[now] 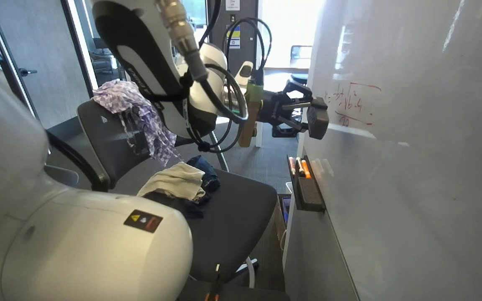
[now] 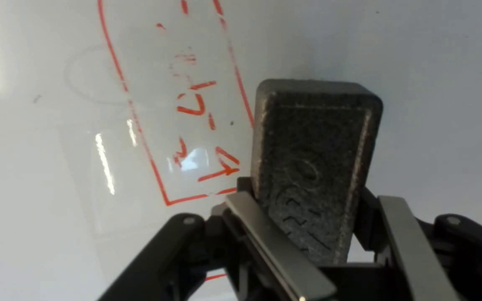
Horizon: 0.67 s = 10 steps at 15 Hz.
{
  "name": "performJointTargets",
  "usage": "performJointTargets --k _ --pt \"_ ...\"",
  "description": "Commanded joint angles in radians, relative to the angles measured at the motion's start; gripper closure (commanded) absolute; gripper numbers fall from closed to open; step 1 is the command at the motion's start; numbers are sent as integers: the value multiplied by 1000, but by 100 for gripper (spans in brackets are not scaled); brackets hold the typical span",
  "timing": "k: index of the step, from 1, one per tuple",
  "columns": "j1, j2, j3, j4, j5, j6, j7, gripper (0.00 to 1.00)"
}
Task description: Use the duster to erase the markings on the board
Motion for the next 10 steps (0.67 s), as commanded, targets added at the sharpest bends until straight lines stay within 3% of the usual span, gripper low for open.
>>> performJointTargets --k 1,6,10 --pt "-19 154 37 58 -6 -136 165 69" --pt "-58 287 20 90 -39 -293 408 69" --pt "-89 314 11 120 -51 -360 527 69"
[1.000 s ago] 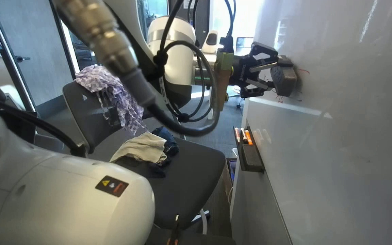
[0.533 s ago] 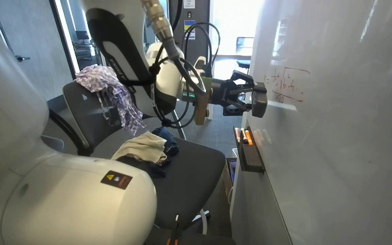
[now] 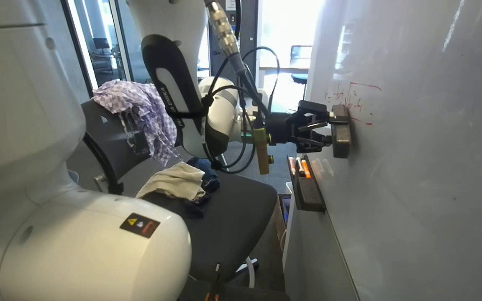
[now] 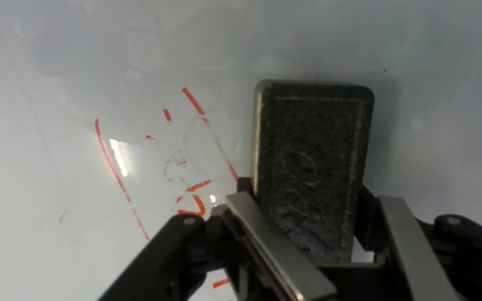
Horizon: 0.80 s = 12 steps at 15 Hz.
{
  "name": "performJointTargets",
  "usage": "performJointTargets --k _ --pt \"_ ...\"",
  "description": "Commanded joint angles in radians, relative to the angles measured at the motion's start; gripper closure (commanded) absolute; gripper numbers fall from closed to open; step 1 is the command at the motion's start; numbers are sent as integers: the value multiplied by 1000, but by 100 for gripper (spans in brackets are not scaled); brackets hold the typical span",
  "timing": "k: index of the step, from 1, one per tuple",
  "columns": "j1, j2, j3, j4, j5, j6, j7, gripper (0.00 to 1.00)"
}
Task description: Use the duster to erase the markings on the board
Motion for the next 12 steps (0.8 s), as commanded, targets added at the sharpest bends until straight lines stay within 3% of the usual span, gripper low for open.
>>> performJointTargets --k 1,7,12 --pt "-36 29 -8 56 -22 -77 98 69" --pt "-46 -53 -16 61 13 -75 102 69" --pt "-27 -201 -3 29 41 -69 0 69"
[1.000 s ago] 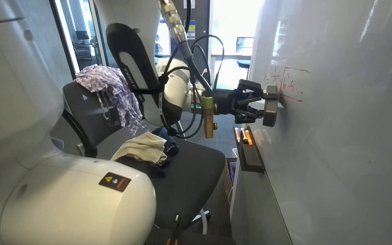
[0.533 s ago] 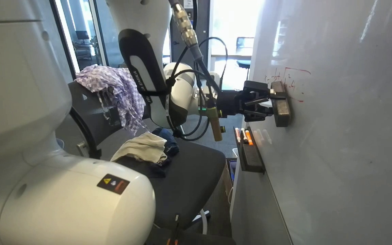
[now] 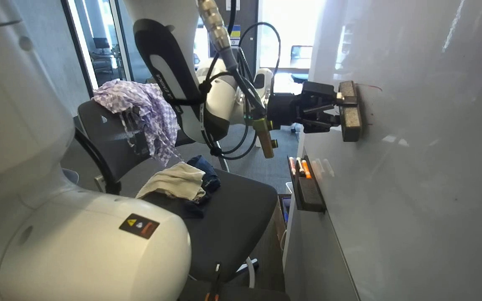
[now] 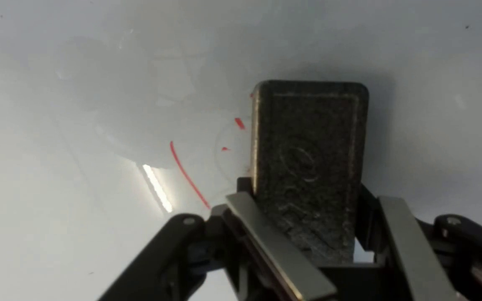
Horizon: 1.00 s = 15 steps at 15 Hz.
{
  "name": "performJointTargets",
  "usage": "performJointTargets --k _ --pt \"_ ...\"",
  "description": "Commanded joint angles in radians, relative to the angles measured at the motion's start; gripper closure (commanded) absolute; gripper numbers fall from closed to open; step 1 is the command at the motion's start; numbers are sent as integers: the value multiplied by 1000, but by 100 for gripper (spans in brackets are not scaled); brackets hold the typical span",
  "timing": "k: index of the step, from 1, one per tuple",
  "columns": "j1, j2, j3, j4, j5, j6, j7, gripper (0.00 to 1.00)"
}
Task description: Use the duster to erase the markings on the board
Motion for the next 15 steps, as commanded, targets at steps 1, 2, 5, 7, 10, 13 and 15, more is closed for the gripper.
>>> performJointTargets --k 1,2,5,7,10,13,15 --pt "-15 -122 -5 4 7 -3 -129 69" --pt "-10 -130 -4 14 12 2 -165 69" --pt "2 -101 -16 43 12 71 -254 69" --pt "1 -71 -19 65 18 95 -276 69" --pt "-5 -44 -19 82 42 109 -306 69" --pt "4 -14 0 72 39 88 -188 69" --pt "6 18 3 62 -12 133 -103 69"
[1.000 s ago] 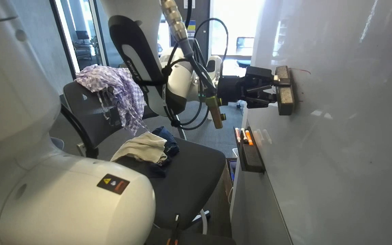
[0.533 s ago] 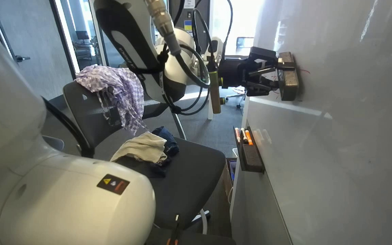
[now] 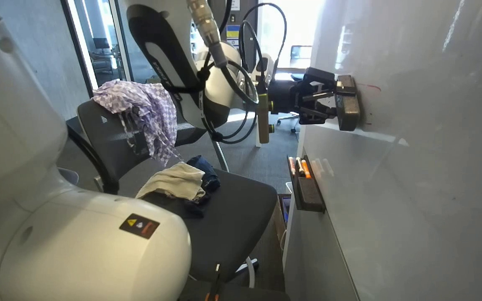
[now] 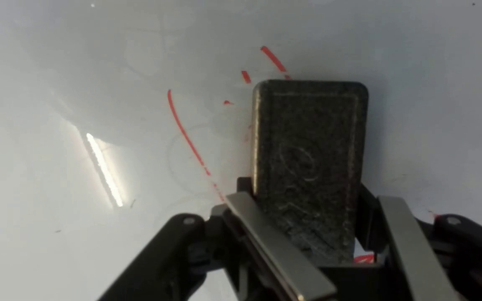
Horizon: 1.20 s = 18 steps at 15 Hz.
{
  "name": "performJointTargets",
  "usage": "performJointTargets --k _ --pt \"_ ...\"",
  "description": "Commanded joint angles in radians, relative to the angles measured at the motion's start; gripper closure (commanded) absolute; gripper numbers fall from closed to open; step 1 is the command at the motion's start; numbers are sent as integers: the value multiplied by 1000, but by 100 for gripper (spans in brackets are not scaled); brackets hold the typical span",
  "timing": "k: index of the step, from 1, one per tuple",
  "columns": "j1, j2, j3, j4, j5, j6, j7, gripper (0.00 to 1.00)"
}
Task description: Use the duster to erase the markings on the board
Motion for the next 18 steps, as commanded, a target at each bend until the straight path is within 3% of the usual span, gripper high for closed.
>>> performJointTargets --k 1,7,18 --pt "1 77 4 26 -50 57 119 69" --pt "-6 153 5 57 -124 246 78 69" --pt "-18 125 13 204 -13 97 46 69"
